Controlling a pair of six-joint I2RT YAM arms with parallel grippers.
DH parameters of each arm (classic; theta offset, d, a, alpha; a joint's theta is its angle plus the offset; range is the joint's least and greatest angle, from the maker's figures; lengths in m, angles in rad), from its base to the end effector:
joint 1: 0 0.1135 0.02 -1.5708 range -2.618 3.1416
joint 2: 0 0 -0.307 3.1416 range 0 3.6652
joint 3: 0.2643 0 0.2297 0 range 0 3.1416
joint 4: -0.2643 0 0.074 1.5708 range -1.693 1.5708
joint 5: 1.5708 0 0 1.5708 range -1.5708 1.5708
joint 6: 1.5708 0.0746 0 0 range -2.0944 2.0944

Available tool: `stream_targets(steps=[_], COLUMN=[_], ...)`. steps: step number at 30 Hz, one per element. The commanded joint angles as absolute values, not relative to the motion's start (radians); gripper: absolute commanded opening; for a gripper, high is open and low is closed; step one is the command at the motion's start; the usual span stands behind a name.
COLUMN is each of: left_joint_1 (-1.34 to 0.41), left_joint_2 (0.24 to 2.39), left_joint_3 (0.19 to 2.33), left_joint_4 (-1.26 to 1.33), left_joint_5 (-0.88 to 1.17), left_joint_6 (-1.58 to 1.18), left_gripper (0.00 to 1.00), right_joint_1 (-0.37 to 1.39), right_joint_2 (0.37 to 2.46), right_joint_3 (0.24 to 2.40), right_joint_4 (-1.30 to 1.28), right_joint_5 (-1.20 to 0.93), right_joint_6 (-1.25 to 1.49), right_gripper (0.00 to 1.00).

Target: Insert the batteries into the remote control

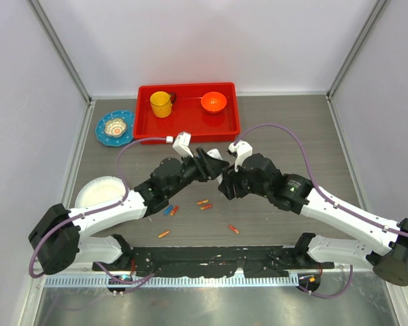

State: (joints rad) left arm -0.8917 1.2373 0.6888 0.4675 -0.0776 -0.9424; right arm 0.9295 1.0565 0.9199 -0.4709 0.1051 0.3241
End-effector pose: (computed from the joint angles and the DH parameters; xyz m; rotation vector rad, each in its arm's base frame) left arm 0.1853 -0.2204 0.3272 -0.1118 1.8268 -1.2957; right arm 0.1370 0.1704 0.3255 -0.6081 2.1534 0.5905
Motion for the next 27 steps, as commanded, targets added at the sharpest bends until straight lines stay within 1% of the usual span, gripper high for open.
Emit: stream_targets(steps=[1,6,9,10,13,16,21,27], left_joint_1=[-0.902,-0.903,-0.902,-0.903,-0.904,-0.905,-0.904,-0.905], left_joint_2=[1.236,1.229,1.224,1.223,1.216,1.213,1.215,1.218], left_joint_3=[0.678,0.666,0.663,0.661,0.661,0.664,0.669,0.673], left_joint_4=[0.526,0.526,0.526,0.526,0.525,0.523,0.523,0.523], left_joint_5=[-0.104,-0.115,-0.123,-0.129,-0.135,-0.143,-0.15,-0.167], left_joint_6=[-0.93,-0.928,-0.928,-0.927,-0.923,-0.92,-0.917,-0.916], left_gripper=[0.52,0.48,0.48,0.52,0.61,0.62,0.61,0.57], right_joint_1=[0.936,0.936,0.937,0.937,0.936,0.936,0.936,0.936], right_joint_2=[1.039,1.032,1.034,1.034,1.029,1.029,1.028,1.028], right_joint_3=[0.934,0.934,0.934,0.934,0.933,0.933,0.931,0.93], right_joint_4=[-0.408,-0.41,-0.41,-0.411,-0.41,-0.41,-0.408,-0.41], right_joint_5=[0.097,0.097,0.091,0.091,0.089,0.087,0.084,0.083], right_joint_6=[0.336,0.337,0.339,0.339,0.341,0.341,0.345,0.345], right_gripper=[0.06,0.06,0.06,0.06,0.06,0.06,0.06,0.06])
